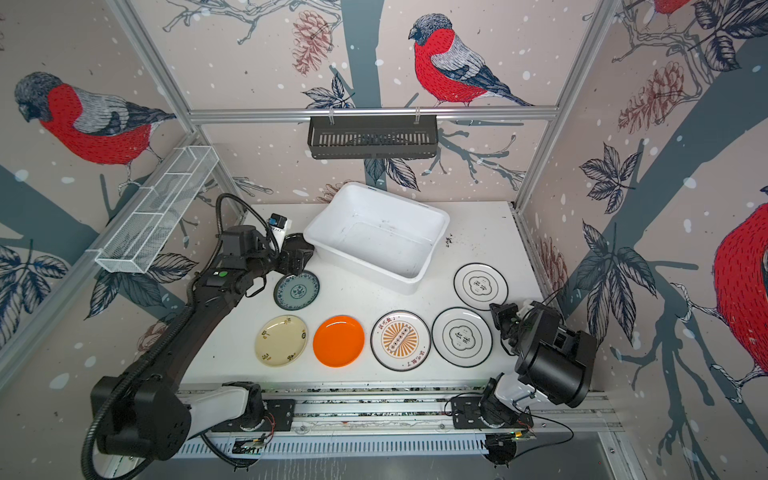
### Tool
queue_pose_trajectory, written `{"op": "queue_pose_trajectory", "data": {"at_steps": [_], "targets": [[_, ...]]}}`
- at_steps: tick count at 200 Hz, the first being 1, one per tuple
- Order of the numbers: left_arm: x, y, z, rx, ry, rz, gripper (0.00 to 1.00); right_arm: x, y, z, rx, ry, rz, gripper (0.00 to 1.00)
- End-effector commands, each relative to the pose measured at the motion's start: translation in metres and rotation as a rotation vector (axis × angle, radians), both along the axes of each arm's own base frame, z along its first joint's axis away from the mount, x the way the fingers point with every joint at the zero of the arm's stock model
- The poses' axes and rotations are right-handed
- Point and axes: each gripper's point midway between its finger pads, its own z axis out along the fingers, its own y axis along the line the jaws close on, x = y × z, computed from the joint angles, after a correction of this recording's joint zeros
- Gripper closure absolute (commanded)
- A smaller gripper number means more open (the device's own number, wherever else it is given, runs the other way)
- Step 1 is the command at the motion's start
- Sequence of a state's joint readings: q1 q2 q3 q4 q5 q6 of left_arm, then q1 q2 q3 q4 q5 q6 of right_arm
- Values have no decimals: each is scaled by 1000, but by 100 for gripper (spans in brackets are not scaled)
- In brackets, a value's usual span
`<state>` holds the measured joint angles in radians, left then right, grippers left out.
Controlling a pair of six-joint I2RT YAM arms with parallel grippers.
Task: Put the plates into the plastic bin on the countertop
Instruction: 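Grasp the teal-rimmed white plate edge with the right gripper and tilt it up, then lift the teal-rimmed plate and carry it over the white bin with the right gripper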
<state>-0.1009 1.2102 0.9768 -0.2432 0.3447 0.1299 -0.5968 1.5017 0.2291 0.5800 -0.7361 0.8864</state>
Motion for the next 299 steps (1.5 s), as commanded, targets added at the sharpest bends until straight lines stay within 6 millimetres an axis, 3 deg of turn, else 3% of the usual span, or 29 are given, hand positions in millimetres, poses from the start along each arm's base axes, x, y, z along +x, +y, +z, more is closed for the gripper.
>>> {"op": "queue_pose_trajectory", "data": {"at_steps": [1,76,84,91,165,170,216,252,299], "targets": [[2,-4,13,-20,-42,-20,1,-5,0,-8,15,34,-20,89],[2,-5,15,-22,-39,-19,1,6,-2,16,29,-59,-16,97],[1,-4,14,-21,-36,-18,1,8,-3,21,28,-72,-16,97],[4,-5,27,-23,-63,-18,2,9,-4,26,25,-81,-18,98],[4,-5,37,-38,-80,-13,2,22,-13,78,-41,-149,-4,98],[4,-6,37,-40,-79,-13,1,23,-14,90,-58,-175,0,98],[8,0,45,-36,-92,23,2,27,-10,125,-85,-224,34,98],[9,3,49,-24,-99,41,2,33,-3,158,-128,-258,67,98],[21,19,58,-5,-110,145,2,54,32,207,-180,-306,176,98]]}}
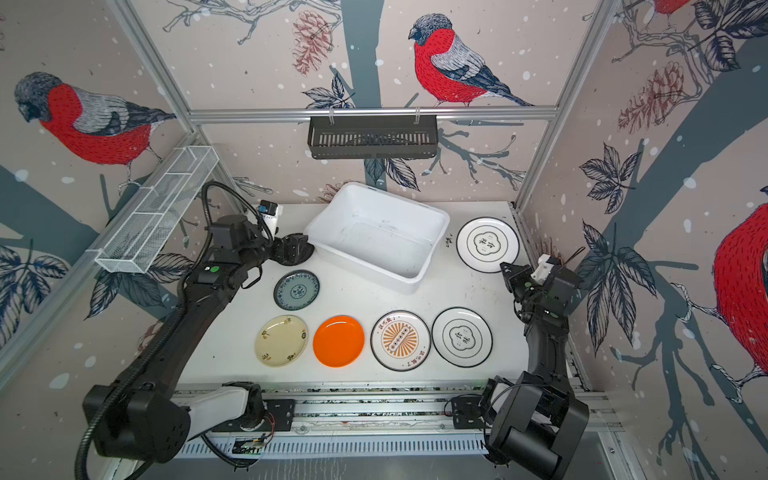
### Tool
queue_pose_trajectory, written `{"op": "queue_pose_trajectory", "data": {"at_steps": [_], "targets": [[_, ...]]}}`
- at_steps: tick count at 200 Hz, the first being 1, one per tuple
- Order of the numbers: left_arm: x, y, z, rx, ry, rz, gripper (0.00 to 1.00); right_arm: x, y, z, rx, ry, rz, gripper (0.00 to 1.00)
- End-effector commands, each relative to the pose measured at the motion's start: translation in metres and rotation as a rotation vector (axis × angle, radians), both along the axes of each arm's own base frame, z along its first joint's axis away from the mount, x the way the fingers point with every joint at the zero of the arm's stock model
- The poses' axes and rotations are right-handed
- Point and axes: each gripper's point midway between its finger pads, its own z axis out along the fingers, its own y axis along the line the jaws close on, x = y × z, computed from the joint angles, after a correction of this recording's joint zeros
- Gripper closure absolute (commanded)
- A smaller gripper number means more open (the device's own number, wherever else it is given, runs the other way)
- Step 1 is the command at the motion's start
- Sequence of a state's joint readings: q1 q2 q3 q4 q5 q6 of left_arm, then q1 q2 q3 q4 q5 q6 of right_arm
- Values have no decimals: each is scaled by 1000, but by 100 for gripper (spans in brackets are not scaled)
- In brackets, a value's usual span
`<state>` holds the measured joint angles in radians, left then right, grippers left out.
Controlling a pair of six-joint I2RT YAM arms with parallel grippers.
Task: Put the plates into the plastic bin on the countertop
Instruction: 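Lift the teal-rimmed plate and carry it over the white bin with the right gripper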
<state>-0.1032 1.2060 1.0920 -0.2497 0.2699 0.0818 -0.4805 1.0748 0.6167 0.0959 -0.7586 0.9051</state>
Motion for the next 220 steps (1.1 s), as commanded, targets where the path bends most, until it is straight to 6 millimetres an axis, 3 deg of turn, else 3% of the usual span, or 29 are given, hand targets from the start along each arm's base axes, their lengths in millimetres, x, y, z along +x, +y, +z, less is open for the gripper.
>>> {"op": "queue_pose_trajectory", "data": {"at_steps": [1,54,99,169,220], "targets": [[6,9,8,6,-13,62,2,9,17,22,-46,-22,46,98],[10,8,23,-20,-30,70,2,37,87,71,-112,-77,187,98],[7,6,32,-36,-48,59,2,58,150,85,-140,-93,289,98],[2,0,47,-77,-80,33,2,107,259,61,-179,-45,428,98],[-3,-3,55,-107,-91,19,2,146,324,22,-217,16,501,98]]}}
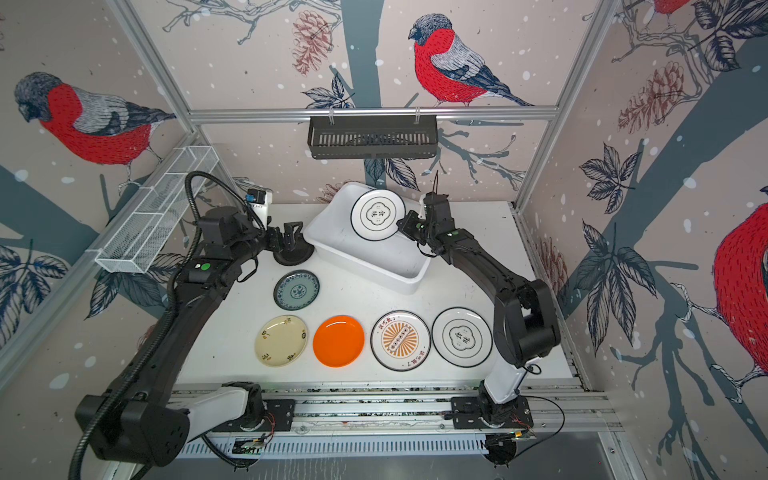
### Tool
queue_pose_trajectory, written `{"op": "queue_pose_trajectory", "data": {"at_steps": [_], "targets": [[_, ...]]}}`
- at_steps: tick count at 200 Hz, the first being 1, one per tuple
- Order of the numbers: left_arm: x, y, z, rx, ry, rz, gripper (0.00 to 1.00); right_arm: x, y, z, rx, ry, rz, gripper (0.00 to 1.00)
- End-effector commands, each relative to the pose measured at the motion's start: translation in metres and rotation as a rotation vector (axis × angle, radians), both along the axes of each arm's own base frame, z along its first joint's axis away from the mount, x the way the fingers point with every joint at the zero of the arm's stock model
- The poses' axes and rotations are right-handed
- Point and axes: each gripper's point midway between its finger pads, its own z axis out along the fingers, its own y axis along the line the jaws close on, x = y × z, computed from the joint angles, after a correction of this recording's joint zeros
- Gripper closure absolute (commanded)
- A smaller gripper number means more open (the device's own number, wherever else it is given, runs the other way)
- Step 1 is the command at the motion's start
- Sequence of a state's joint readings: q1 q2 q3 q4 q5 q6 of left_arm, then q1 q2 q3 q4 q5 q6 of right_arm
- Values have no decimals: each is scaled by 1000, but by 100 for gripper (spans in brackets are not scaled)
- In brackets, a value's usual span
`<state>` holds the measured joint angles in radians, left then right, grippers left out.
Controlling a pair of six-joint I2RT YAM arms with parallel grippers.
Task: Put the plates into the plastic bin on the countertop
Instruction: 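Lift the teal-rimmed plate and carry it over the white bin with the right gripper, then lower the plate into the bin and open the right gripper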
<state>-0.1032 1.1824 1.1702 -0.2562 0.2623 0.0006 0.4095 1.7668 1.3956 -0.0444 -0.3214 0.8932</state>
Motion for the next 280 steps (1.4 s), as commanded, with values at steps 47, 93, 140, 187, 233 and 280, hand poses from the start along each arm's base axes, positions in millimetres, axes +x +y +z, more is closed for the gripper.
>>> {"op": "queue_pose_trajectory", "data": {"at_steps": [47,93,140,187,233,280], "targets": [[-4,-7,9,-42,-17,-32,2,47,53,-41,-39,25,39,98],[-7,-11,7,-52,-14,-52,2,62,67,-80,-48,86,66,97],[-5,-11,3,-53,-8,-56,2,66,81,-105,-54,131,105,96],[-4,-13,0,-59,1,-63,2,65,87,-124,-35,175,131,93],[-5,-14,0,-64,4,-71,2,64,89,-141,-24,215,145,90],[-6,-15,-3,-63,6,-73,2,65,88,-156,-8,253,147,87]]}}
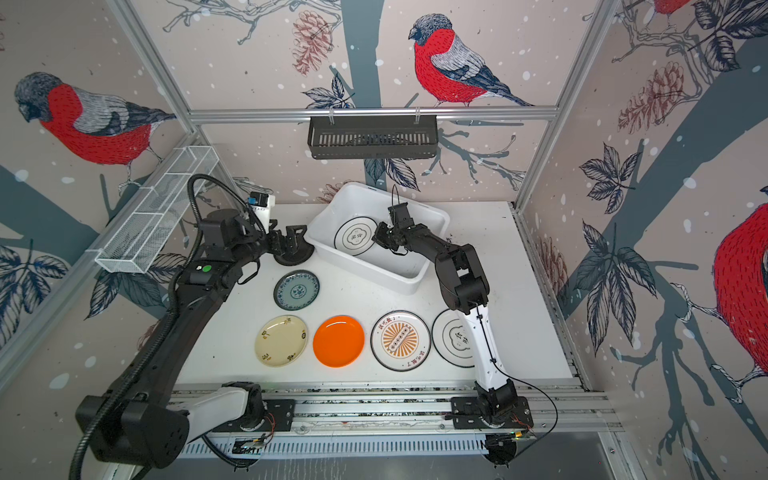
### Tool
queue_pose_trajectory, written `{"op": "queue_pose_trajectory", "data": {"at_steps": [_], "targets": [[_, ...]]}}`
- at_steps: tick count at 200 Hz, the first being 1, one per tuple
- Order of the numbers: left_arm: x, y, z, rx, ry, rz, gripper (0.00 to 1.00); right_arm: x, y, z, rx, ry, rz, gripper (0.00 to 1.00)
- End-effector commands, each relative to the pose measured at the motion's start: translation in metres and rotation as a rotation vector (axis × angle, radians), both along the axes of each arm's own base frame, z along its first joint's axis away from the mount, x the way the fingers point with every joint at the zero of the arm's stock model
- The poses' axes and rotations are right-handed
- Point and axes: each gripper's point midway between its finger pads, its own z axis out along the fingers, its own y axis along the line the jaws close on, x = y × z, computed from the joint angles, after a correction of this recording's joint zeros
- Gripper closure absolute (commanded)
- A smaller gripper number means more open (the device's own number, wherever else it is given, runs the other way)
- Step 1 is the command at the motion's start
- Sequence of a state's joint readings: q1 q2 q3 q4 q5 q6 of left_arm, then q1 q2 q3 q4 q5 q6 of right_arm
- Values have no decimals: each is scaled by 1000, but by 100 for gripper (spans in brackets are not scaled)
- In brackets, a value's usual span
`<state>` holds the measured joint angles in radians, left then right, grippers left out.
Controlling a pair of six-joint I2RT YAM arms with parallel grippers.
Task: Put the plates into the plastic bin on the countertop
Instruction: 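Lower the plate into the bin and open the right gripper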
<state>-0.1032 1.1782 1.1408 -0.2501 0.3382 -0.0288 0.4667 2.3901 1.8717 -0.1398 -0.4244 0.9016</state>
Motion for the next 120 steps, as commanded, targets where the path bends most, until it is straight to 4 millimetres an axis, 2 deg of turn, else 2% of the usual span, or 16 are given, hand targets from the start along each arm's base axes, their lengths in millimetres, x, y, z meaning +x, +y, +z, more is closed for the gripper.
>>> {"op": "queue_pose_trajectory", "data": {"at_steps": [1,25,66,120], "targets": [[0,-3,7,-14,-27,-12,2,2,4,1,37,6,7,87],[0,-3,7,-16,-28,-13,2,2,5,-4,48,18,7,84],[-1,-3,6,-19,-25,-15,2,1,4,-8,41,31,5,72],[0,-4,6,-23,-23,-18,2,1,-2,-13,17,42,-2,62]]}}
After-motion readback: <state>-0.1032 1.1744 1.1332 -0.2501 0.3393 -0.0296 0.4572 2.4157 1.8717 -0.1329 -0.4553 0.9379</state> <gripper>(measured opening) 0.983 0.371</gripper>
